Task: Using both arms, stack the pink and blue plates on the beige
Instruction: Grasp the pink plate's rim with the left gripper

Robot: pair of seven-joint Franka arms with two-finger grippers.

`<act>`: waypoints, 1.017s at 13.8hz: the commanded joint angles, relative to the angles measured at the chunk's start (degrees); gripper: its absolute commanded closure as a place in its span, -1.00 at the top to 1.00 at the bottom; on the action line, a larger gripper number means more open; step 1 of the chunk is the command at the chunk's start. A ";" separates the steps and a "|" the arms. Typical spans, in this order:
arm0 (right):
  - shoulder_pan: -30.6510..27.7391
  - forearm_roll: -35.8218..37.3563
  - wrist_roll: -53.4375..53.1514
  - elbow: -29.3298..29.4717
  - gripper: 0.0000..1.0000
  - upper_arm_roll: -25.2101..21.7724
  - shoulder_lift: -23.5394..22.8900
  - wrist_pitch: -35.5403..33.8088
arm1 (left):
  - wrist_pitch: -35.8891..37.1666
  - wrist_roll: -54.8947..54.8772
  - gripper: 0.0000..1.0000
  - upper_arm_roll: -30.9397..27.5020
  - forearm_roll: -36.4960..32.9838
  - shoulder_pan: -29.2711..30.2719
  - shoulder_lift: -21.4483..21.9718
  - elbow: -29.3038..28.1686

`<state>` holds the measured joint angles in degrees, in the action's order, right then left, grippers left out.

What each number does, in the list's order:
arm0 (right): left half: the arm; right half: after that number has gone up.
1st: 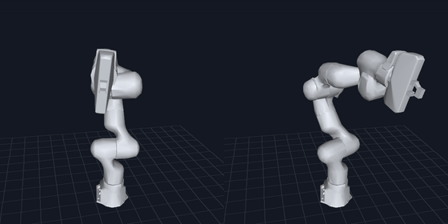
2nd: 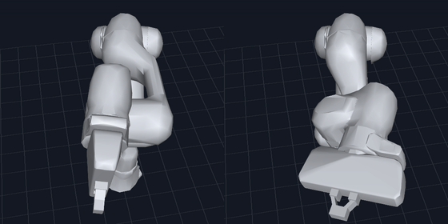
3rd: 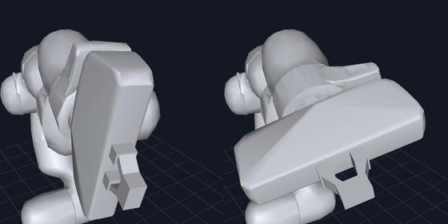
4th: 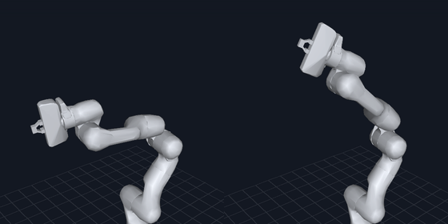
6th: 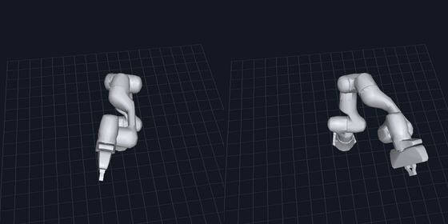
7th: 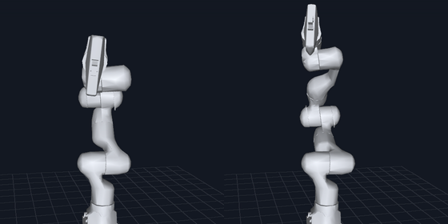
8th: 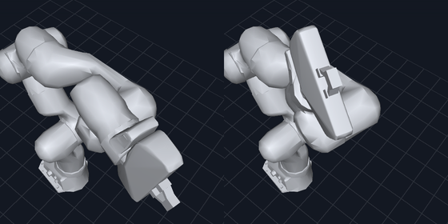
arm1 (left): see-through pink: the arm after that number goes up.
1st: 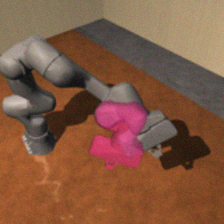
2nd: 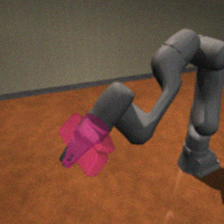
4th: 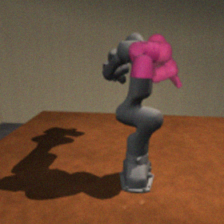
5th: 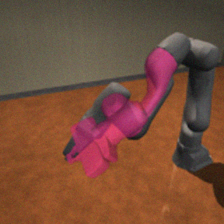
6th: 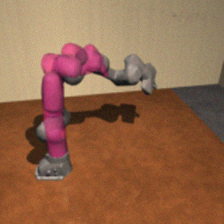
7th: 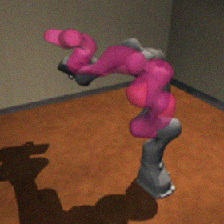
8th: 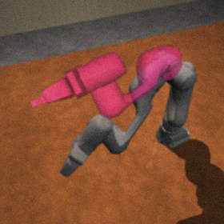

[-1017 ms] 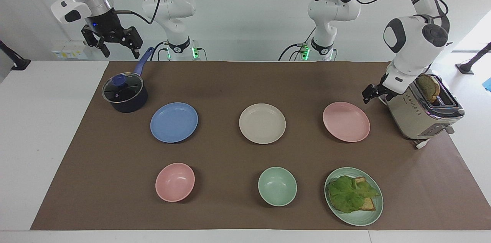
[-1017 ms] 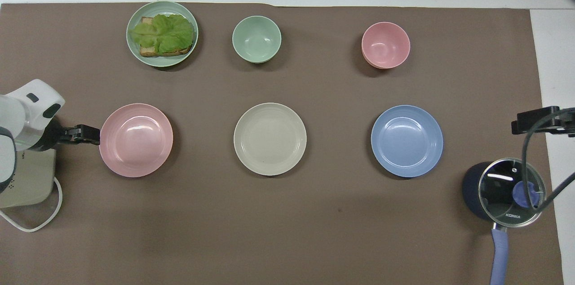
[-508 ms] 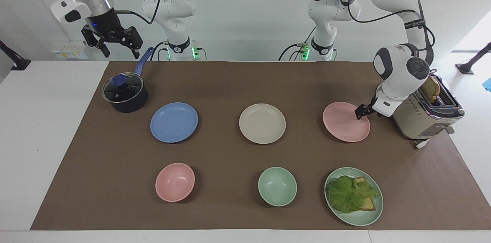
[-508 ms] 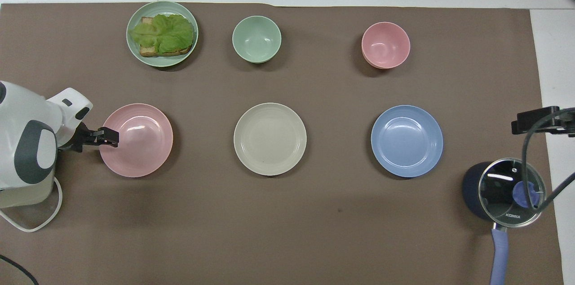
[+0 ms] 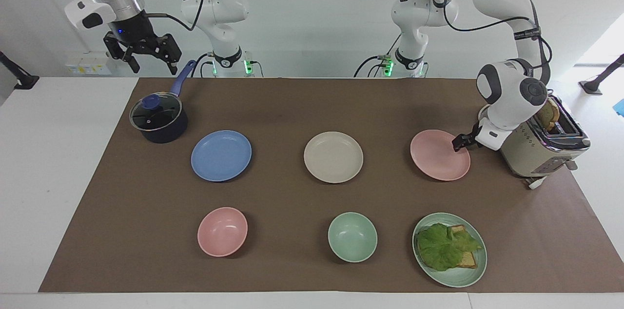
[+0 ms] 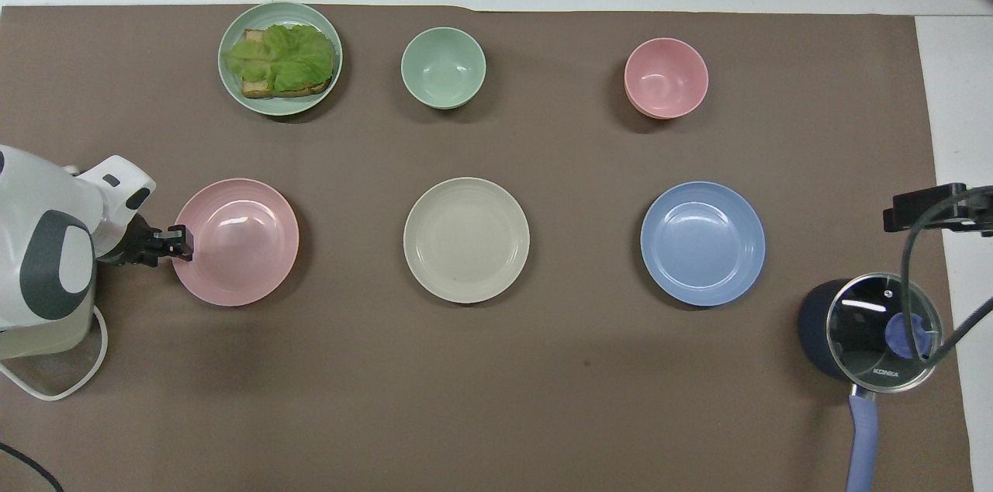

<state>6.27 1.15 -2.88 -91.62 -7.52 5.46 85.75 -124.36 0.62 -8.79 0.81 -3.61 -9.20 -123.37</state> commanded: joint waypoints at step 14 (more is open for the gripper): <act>-0.74 -1.07 -0.54 0.12 1.00 0.22 -0.10 -0.14 | 24.69 -0.09 -1.00 0.79 13.23 0.19 2.17 16.50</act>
<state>6.27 1.15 -2.89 -91.62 -7.52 5.46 85.75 -102.24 0.61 -8.08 11.08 -3.70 -7.30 -108.61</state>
